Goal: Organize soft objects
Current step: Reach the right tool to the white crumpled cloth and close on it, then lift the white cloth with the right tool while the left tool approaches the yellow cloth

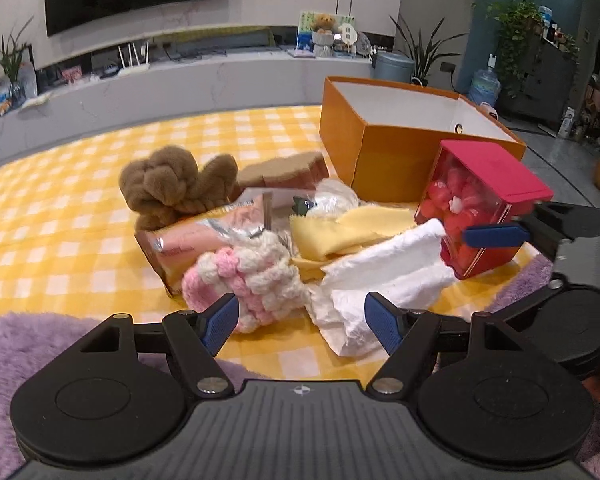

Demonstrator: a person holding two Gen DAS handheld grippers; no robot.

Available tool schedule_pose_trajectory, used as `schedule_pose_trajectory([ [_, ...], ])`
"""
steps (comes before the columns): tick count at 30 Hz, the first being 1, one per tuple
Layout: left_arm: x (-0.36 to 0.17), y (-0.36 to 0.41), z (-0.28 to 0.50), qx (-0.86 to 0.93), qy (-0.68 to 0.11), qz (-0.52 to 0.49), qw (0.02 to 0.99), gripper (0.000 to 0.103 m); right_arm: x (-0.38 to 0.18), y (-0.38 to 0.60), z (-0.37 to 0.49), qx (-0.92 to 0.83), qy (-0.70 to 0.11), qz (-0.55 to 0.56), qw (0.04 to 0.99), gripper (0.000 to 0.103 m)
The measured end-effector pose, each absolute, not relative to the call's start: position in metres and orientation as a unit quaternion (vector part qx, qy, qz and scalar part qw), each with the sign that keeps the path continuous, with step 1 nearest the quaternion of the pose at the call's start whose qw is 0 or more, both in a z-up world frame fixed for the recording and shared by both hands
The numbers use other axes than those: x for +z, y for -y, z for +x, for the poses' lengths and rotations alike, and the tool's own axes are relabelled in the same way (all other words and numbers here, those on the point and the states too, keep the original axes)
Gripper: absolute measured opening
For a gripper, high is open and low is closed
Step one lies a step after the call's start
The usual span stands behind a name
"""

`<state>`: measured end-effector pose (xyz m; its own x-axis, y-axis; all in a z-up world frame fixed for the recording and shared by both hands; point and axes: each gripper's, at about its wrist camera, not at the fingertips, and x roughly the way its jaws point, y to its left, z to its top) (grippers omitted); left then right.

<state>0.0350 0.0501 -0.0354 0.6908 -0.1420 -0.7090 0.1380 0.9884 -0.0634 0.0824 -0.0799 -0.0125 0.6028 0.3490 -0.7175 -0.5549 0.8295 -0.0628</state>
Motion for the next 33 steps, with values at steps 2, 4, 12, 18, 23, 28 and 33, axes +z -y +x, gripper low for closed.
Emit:
schedule_pose_trajectory([
  [2, -0.040, -0.052, 0.038, -0.074, -0.389, -0.007, 0.918, 0.085, -0.022, 0.075, 0.090, 0.264, -0.378, -0.143, 0.876, 0.095],
  [4, -0.043, -0.057, 0.042, -0.077, -0.395, -0.021, 0.915, 0.085, -0.034, 0.072, 0.099, 0.261, -0.393, -0.145, 0.870, 0.095],
  [12, -0.053, -0.063, 0.054, -0.087, -0.408, -0.044, 0.908, 0.085, -0.070, 0.063, 0.125, 0.264, -0.444, -0.138, 0.845, 0.098],
  [18, -0.056, -0.063, 0.057, -0.085, -0.414, -0.049, 0.905, 0.085, -0.081, 0.065, 0.136, 0.250, -0.454, -0.119, 0.847, 0.087],
  [23, -0.058, -0.060, 0.056, -0.079, -0.416, -0.036, 0.905, 0.085, -0.076, 0.073, 0.134, 0.227, -0.440, -0.110, 0.862, 0.049],
  [28, -0.058, -0.057, 0.053, -0.074, -0.414, -0.027, 0.907, 0.085, -0.063, 0.084, 0.128, 0.231, -0.440, -0.085, 0.864, 0.016],
  [33, -0.054, -0.057, 0.047, -0.073, -0.406, -0.024, 0.910, 0.085, -0.032, 0.110, 0.104, 0.232, -0.433, -0.037, 0.870, 0.011],
])
